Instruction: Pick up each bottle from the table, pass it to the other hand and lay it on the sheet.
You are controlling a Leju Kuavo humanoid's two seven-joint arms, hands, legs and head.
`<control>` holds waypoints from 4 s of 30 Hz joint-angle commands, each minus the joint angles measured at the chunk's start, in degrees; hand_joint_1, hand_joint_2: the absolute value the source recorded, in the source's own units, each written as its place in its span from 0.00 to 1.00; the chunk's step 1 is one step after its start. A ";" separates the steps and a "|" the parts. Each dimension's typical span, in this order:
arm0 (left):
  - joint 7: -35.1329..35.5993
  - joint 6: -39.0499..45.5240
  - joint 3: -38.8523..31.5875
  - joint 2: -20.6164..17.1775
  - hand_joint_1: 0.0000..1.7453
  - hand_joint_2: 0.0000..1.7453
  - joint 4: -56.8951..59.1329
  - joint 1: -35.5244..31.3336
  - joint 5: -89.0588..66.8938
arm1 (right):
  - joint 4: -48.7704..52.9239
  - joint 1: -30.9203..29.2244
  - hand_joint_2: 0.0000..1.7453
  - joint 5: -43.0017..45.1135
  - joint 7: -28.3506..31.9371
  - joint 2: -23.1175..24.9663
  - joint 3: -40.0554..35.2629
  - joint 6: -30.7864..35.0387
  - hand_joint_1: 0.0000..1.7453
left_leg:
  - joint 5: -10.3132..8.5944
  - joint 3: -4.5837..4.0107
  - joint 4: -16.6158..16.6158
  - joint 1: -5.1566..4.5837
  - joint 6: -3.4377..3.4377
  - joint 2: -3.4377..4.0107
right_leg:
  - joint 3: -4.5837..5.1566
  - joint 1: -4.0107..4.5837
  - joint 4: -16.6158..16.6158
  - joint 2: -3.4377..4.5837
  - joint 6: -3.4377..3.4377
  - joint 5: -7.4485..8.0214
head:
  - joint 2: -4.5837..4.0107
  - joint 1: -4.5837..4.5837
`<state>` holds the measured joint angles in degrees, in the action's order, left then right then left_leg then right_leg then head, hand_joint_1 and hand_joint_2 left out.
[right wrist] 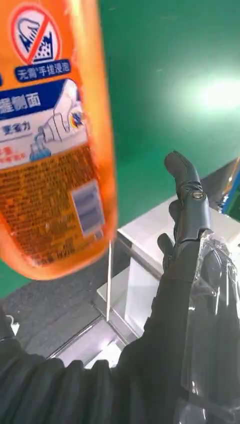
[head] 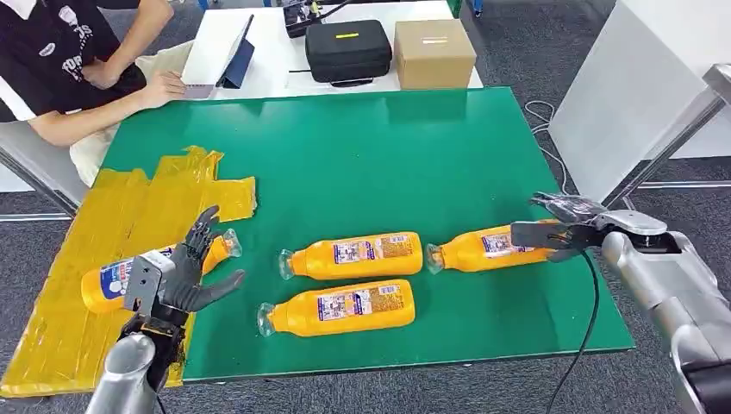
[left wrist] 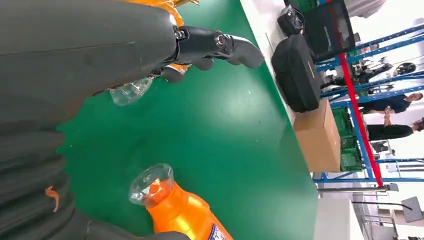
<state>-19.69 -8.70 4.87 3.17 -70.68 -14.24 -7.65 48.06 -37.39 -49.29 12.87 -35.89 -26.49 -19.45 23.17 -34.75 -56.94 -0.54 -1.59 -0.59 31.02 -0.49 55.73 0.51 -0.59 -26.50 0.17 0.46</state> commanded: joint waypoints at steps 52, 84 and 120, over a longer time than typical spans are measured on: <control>0.61 1.66 -1.92 1.57 0.00 1.00 7.56 -2.21 -1.49 | -0.86 15.07 1.00 -9.00 -7.78 12.51 9.25 11.07 1.00 | 0.16 1.19 0.07 0.29 -0.04 0.14 | -1.32 0.34 -0.41 -0.05 0.01 0.08 | 0.00 0.07; 4.31 2.18 -4.28 2.40 0.00 1.00 3.59 0.06 -2.35 | 28.61 18.28 1.00 -16.32 -25.25 19.55 28.97 19.41 1.00 | 0.21 0.46 -0.13 0.04 -0.23 0.28 | -0.53 0.09 -0.07 0.13 0.00 -0.05 | 0.00 0.02; 5.68 -5.09 12.83 2.83 0.00 1.00 -0.14 -9.38 -0.39 | 19.37 18.16 1.00 37.36 7.72 38.01 10.47 9.81 1.00 | 0.22 0.28 -0.14 0.21 -0.21 0.21 | -0.42 0.27 -0.15 0.06 0.01 -0.04 | 0.02 0.02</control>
<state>-14.93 -13.03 9.71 6.75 -73.05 -17.87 -9.22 82.22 -13.63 -16.02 19.32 -0.09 -7.61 -3.50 23.32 -34.62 -57.05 -0.43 -1.94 -0.42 30.81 -0.32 55.70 0.60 -0.58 -26.54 0.20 0.48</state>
